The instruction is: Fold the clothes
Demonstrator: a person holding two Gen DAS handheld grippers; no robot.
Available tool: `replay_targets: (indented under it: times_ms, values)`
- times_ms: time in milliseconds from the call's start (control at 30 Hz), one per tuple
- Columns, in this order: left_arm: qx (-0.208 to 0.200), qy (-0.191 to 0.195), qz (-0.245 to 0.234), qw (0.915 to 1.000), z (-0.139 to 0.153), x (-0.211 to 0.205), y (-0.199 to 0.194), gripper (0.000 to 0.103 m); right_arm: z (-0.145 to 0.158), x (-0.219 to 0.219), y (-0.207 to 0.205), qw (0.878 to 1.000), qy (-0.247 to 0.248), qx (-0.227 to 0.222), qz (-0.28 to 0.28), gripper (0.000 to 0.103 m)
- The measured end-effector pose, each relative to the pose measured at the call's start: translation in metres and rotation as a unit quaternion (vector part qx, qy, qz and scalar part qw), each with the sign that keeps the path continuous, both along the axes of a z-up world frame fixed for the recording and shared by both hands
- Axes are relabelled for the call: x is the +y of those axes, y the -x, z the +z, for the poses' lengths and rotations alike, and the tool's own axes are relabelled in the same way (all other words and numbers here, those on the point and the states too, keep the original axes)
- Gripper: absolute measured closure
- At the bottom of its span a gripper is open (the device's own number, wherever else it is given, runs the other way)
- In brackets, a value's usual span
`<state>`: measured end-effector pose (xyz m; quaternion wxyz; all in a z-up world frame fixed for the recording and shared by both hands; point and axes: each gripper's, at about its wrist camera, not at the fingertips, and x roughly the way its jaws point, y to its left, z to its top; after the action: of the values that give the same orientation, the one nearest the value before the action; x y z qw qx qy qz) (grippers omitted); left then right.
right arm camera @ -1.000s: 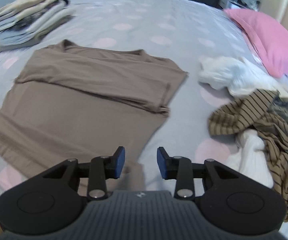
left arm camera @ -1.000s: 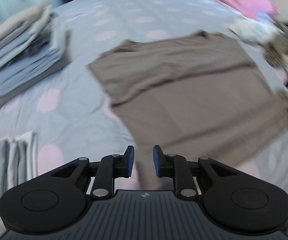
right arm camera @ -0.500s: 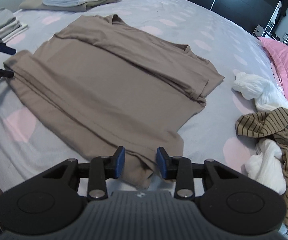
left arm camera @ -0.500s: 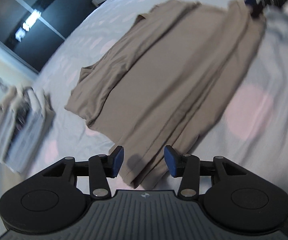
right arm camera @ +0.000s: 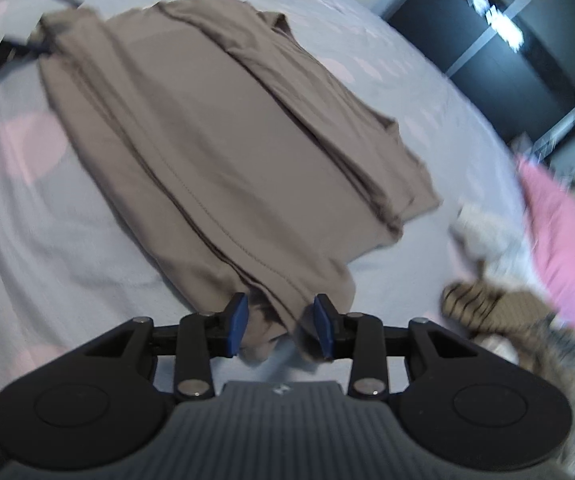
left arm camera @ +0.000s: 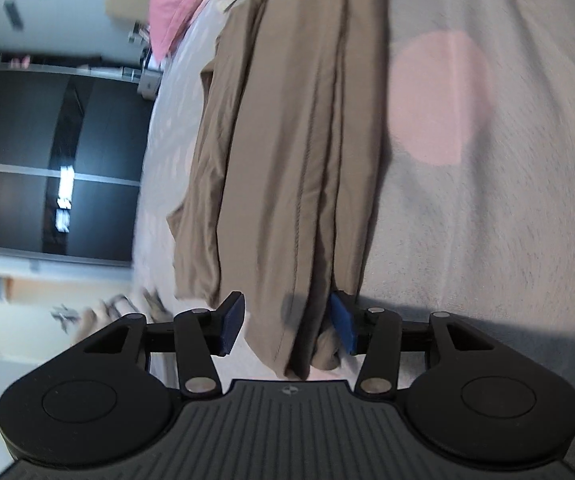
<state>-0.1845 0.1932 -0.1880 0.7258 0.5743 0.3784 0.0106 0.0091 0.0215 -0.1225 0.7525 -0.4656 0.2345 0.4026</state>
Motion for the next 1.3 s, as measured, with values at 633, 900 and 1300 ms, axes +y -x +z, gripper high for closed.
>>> replay_targets:
  times_ms: [633,900,1300]
  values:
    - [-0.002,0.021,0.037,0.9991,0.01,0.012,-0.019,0.076,-0.011,0.005,0.008,0.993,0.045,-0.101,0.044,0.074]
    - [0.001,0.056,0.062,0.9965,0.014,0.02,-0.021,0.1,-0.014,0.007,0.001,0.99,0.051,-0.123,0.037,0.094]
    - [-0.103,0.241,0.18,0.948,0.113,0.049,-0.029,0.102,0.04,0.001,0.002,0.983,-0.045,-0.175,-0.016,0.1]
